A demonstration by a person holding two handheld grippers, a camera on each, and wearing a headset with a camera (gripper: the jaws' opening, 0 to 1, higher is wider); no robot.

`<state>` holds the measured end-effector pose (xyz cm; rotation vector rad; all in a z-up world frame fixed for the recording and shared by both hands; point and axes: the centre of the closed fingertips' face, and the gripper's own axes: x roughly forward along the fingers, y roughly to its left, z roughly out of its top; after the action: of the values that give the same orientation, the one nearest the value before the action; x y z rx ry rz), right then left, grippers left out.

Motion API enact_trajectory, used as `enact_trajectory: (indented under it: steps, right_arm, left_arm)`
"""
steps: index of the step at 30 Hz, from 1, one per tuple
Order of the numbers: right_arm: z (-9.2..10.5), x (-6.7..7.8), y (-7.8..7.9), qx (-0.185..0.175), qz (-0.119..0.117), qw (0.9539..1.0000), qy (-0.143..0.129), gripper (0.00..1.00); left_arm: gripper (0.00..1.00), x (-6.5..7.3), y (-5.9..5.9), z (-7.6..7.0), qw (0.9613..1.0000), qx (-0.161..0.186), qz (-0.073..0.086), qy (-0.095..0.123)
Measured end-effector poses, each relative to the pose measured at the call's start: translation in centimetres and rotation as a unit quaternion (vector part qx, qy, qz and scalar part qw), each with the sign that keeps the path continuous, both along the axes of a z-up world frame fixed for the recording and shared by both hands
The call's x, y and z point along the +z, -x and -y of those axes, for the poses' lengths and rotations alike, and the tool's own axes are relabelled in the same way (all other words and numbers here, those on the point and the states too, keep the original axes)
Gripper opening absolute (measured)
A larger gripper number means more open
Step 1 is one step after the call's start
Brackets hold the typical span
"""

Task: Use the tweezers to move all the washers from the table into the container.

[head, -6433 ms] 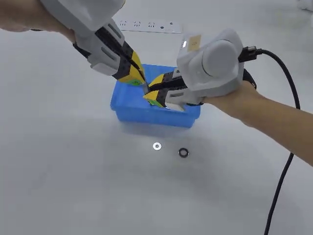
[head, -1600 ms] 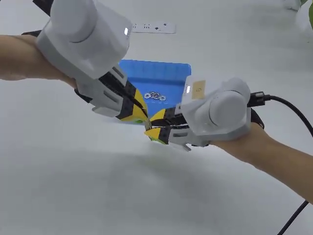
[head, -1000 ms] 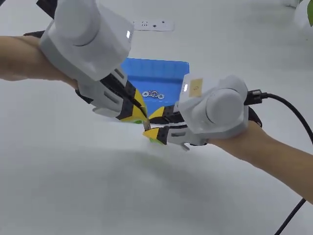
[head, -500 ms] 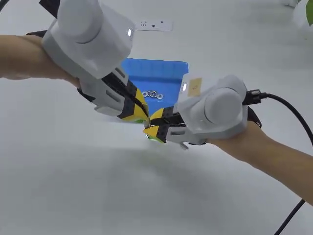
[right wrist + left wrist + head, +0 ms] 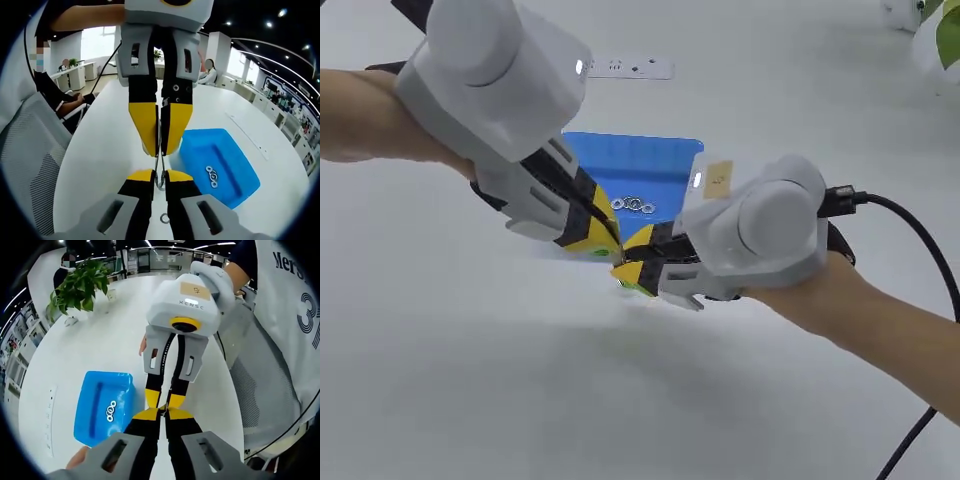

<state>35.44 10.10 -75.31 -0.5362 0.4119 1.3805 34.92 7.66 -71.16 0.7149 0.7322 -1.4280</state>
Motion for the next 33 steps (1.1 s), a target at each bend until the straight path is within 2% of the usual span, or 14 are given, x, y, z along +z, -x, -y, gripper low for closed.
enact_trajectory:
  steps: [8, 11, 15, 24, 28, 33]
  right_arm:
    - [-0.1, 2.3, -0.3, 0.003, 0.022, 0.9998, -0.005, 0.09]
    - [-0.2, 3.0, -0.6, 0.004, 0.031, 0.9995, -0.006, 0.09]
    - [-0.3, 4.3, -1.3, 0.004, 0.046, 0.9989, -0.009, 0.09]
    - [-0.3, 6.0, -2.8, 0.002, 0.069, 0.9975, -0.014, 0.09]
    - [-0.2, 6.4, -4.1, -0.002, 0.077, 0.9969, -0.017, 0.09]
    - [-0.2, 6.3, -5.6, -0.007, 0.082, 0.9965, -0.016, 0.09]
  left_arm:
    - [0.08, 2.3, 0.2, 0.1, 0.9998, -0.003, 0.021, 0.002]
    - [0.08, 3.0, -0.1, 0.0, 0.9996, -0.004, 0.029, 0.003]
    - [0.08, 3.9, -1.0, -0.3, 0.9991, -0.005, 0.043, 0.002]
    - [0.08, 5.7, -2.6, -0.6, 0.9979, -0.011, 0.063, 0.005]
    - [0.08, 6.1, -3.8, -0.6, 0.9974, -0.013, 0.071, 0.008]
    - [0.08, 5.9, -5.3, -0.4, 0.9971, -0.012, 0.074, 0.008]
